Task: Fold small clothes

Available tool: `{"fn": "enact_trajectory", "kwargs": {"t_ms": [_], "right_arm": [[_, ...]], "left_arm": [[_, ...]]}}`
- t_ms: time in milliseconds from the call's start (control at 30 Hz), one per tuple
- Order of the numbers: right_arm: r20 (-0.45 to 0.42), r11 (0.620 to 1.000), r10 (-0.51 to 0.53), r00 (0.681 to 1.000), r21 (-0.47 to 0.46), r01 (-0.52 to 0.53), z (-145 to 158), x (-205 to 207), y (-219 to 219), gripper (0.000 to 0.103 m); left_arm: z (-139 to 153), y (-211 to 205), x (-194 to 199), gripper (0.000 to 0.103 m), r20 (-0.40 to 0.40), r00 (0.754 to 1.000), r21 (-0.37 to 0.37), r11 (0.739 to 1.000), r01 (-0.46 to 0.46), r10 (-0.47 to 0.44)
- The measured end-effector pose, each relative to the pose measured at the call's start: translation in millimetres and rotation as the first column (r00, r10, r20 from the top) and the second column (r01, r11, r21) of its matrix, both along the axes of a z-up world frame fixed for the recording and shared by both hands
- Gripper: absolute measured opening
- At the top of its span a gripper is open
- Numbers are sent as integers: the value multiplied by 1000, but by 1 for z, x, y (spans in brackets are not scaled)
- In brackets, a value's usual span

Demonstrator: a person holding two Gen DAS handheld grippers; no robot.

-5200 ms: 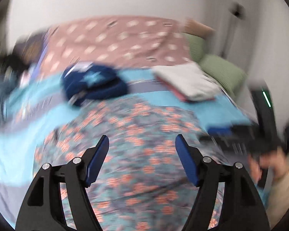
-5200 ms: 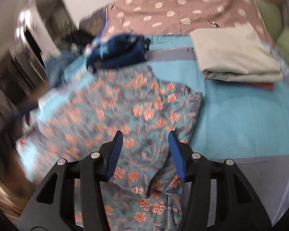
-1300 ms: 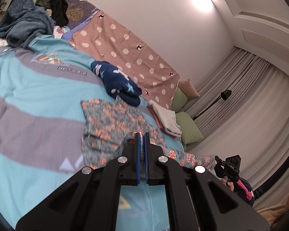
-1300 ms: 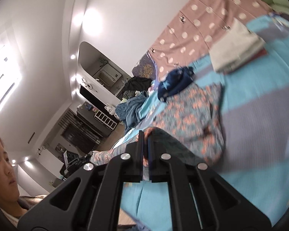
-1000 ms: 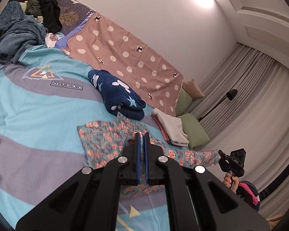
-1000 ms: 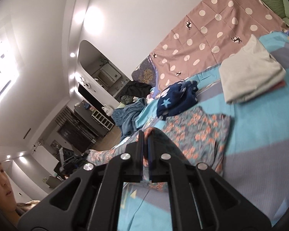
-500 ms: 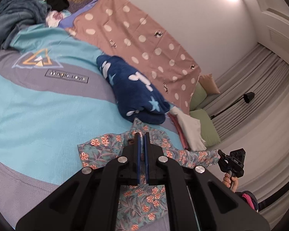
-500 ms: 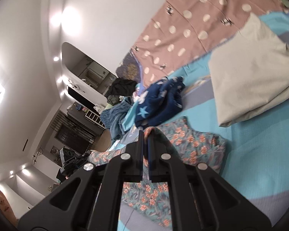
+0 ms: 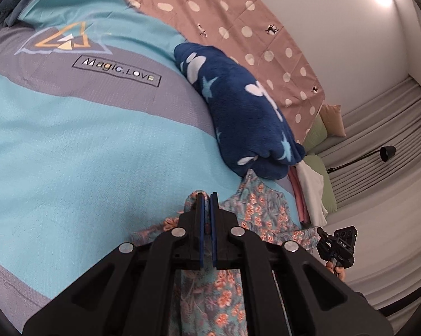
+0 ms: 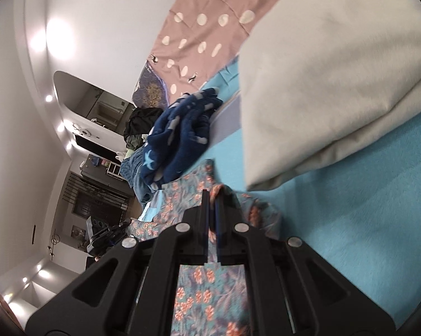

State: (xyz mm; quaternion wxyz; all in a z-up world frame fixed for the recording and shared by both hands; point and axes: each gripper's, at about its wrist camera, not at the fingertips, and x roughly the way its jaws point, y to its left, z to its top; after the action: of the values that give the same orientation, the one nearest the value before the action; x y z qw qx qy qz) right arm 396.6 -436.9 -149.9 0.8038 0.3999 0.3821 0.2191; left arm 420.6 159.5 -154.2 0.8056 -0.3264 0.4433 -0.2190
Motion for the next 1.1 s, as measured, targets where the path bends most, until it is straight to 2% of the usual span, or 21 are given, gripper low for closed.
{"fn": "enact_trajectory", "kwargs": {"t_ms": [100,133,200,233,300,333,467,567,667,700,767,800,833,900,933,1033,1100], "right_arm": [[-19,1000,-8,1000,-10,8,-4,5,0,4],[-24,1000,-10,1000,-10,10,-5,6,0,8],[-45,1000,-22,999,-13,22,-6,7,0,11],[-48,1000,-21,999,2,21,-6,7,0,16],[-36,999,-34,999,29,35,-1,4,-3,49],[-23,998,-41,999,40,42,3,3,-4,53],[15,995,-50,999,91,49,23,0,-7,54],[69,999,-43,997,13,42,47,-9,2,54],[146,983,-3,989,-182,30,80,-26,28,60],[161,956,37,986,-293,12,92,-34,48,63],[132,900,110,985,-433,-43,97,-41,80,66],[65,837,173,983,-536,-112,93,-45,111,66],[20,800,207,978,-579,-157,87,-48,128,66],[-98,705,270,958,-657,-265,66,-50,172,66],[-141,671,282,949,-678,-300,56,-49,190,66],[-196,599,300,934,-723,-344,33,-42,227,66],[-240,585,308,921,-716,-382,19,-28,245,66]], "left_arm": [[-12,2,9,3,-39,999,-30,1000,-11,9],[-16,3,10,3,-54,998,-38,999,-15,13],[-27,5,16,4,-119,993,-71,997,-30,21],[-29,6,17,6,-134,991,-84,996,-34,23],[-30,10,18,15,-150,988,-108,993,-48,31],[-28,12,18,16,-144,989,-110,992,-58,42],[-5,25,14,18,-91,993,-122,989,-86,75],[18,33,8,22,-40,995,-100,990,-100,96],[43,30,-8,32,25,997,-46,996,-75,76],[49,26,-15,37,44,998,-33,998,-47,49],[56,11,-30,40,67,997,9,1000,24,-25],[59,0,-39,41,76,995,42,997,64,-67],[59,-12,-49,42,84,990,76,991,107,-113],[55,-33,-68,42,89,974,105,975,197,-206],[52,-40,-75,42,83,968,109,967,229,-238],[38,-63,-95,43,64,944,139,939,314,-325],[22,-73,-99,44,25,935,147,927,346,-353]]}}
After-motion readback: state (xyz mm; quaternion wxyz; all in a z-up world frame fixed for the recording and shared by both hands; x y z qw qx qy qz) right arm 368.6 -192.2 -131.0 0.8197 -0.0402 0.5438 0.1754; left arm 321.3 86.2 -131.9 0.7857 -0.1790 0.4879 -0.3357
